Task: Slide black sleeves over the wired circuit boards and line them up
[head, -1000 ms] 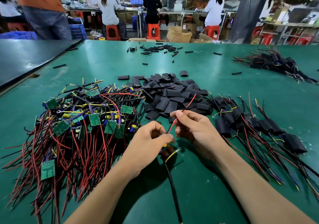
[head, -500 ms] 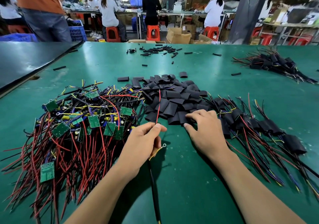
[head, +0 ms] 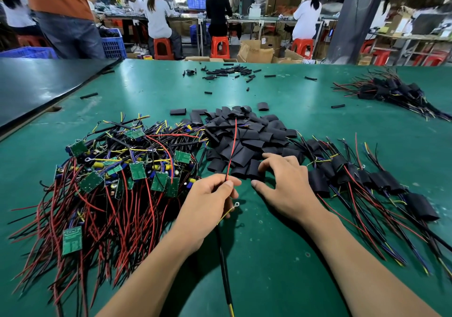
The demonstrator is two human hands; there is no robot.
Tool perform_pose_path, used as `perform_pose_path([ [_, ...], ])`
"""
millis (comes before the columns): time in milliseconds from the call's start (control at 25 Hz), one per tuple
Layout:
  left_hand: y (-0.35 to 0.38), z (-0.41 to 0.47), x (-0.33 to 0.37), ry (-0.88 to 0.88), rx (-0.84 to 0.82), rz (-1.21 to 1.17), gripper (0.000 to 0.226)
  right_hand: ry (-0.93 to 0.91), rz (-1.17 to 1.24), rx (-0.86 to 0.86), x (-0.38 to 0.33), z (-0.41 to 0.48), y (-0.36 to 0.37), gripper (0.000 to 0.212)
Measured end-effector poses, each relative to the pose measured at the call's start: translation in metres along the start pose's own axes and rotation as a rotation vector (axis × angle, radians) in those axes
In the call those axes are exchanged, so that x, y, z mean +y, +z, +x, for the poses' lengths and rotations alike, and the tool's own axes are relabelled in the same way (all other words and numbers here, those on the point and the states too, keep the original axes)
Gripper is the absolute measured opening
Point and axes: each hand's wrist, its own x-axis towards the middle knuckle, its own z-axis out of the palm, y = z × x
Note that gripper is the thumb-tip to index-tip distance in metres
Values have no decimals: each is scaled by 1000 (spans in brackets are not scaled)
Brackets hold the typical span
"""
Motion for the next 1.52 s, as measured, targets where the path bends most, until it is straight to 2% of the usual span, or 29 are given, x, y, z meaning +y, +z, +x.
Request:
perform_pose_path([
  [120,0,0,-1,-1,0,7,23,-8,16,-44,-2,1,1,23],
  [240,0,0,-1,2,21,-6,17,15,172,33,-7,-1,-8,29],
  [320,0,0,1,-26,30,-41,29,-20,350,83,-15,-6,-14,31],
  [400,-2,1,5,-105,0,-126,43,-30,538,62,-29,-14,-17,33],
  [480,-3,0,9,-212,-62,-252,40,-2,663,13,-40,-20,-17,36],
  [560,-4,-1,11,-278,-139,-387,31,3,688,1,-44,-22,-16,37],
  [640,-5,-3,12,-293,-187,-463,26,-2,724,-15,-45,-22,-19,38],
  [720,-4,-4,13,-282,-186,-482,21,12,889,-85,-44,-19,-23,39],
  [840,-3,-2,9,-201,-99,-384,16,156,1142,-162,-41,-15,-23,38],
  [1000,-3,-5,3,8,-25,-78,6,315,1170,-216,-38,-14,-17,36],
  [1080,-4,-6,3,92,-34,45,7,320,1171,-239,-38,-16,-17,39],
  [1200,-4,-7,4,147,-13,135,9,313,1192,-223,-37,-14,-19,32],
  [1400,-1,-7,3,241,126,355,28,360,1336,73,-31,-6,-26,33],
  [1520,-4,-7,3,212,148,394,33,364,1444,233,-23,-1,-33,34],
])
